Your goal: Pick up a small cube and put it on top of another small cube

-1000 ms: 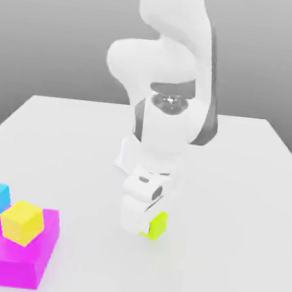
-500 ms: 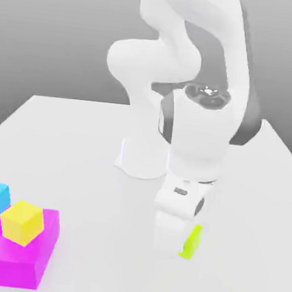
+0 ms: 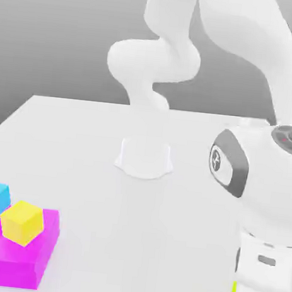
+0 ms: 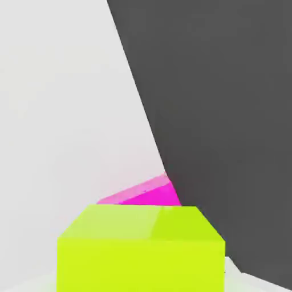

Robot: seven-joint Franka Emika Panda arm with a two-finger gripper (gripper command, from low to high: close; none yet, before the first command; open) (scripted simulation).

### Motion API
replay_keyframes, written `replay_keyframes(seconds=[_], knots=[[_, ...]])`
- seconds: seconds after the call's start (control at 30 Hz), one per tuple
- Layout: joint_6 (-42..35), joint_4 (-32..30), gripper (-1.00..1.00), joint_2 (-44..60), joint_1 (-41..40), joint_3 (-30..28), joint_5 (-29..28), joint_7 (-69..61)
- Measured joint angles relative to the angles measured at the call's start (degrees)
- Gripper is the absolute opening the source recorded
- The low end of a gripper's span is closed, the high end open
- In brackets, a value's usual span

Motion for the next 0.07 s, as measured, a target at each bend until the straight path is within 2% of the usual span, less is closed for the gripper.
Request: replay_keyframes(seconds=[0.07], knots=[[0.00,0.00,1.00,0.00,0.00,0.00,0.00,0.00]])
